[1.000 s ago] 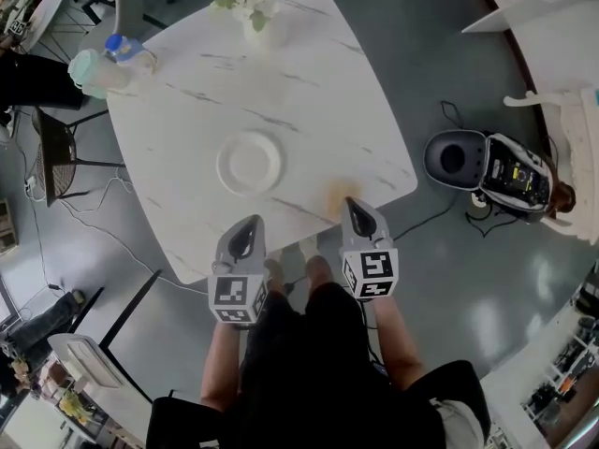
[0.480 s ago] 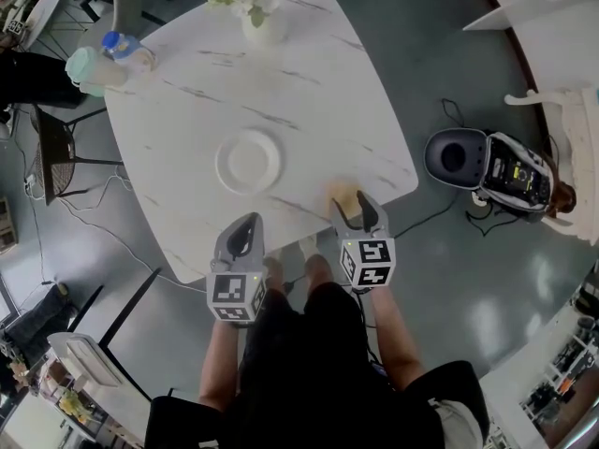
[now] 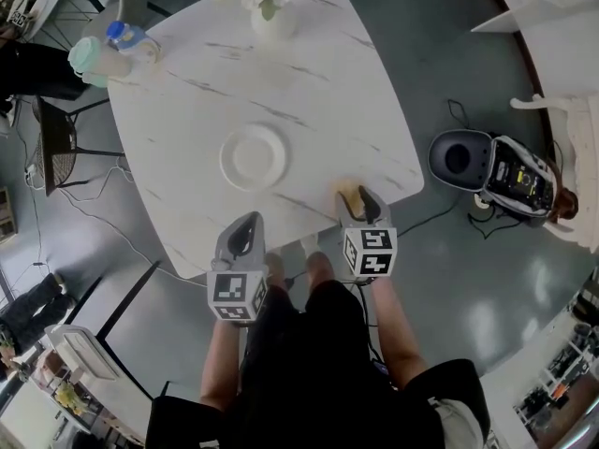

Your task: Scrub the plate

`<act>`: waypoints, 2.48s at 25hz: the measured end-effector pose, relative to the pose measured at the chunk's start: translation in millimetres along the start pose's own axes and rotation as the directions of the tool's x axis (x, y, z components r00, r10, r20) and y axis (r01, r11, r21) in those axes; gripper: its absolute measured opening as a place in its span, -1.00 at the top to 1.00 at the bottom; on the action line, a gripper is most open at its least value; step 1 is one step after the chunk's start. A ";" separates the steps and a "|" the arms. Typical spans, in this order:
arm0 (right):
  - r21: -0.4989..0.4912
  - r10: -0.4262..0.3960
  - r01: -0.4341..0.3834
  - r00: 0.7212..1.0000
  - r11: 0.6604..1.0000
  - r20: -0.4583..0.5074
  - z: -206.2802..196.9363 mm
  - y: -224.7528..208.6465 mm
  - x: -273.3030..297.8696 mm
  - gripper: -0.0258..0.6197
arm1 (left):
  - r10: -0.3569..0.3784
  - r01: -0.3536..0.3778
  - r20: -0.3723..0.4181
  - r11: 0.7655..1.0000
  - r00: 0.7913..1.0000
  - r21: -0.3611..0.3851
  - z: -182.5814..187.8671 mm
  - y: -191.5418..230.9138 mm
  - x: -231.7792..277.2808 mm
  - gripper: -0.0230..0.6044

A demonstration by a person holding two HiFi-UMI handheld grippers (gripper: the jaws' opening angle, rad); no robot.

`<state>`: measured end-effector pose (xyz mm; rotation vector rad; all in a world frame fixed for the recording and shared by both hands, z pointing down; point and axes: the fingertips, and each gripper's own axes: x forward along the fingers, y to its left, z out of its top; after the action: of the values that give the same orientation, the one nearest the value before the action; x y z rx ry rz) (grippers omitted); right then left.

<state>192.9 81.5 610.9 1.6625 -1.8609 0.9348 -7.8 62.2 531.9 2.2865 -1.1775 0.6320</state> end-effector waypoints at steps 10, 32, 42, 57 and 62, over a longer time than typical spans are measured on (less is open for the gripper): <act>-0.040 -0.011 0.011 1.000 0.999 -0.012 0.8 -2.5 3.8 0.78 | 0.011 -0.011 0.013 1.000 1.000 -0.014 3.3 8.1 -2.3 0.90; -0.166 0.117 -0.087 0.977 0.982 0.180 120.3 57.3 -33.6 0.80 | 0.083 -0.079 0.082 0.995 0.993 -0.053 44.0 42.1 -27.7 0.90; -0.272 0.234 -0.176 0.952 0.946 0.198 163.9 117.4 -26.2 0.80 | 0.154 -0.144 0.105 0.985 0.983 -0.093 57.6 73.7 -44.3 0.90; -0.350 0.317 -0.262 0.942 0.899 0.108 158.6 175.1 23.8 0.80 | 0.163 -0.159 0.012 0.973 0.987 -0.168 30.8 112.1 -9.9 0.90; -0.357 0.321 -0.272 0.943 0.894 0.085 151.9 180.6 40.7 0.80 | 0.155 -0.158 -0.029 0.971 0.987 -0.181 12.0 119.3 7.1 0.90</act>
<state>23.0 -53.3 509.3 1.2853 -2.2696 0.5676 -101.6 -10.1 551.9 2.0480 -1.3602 0.5707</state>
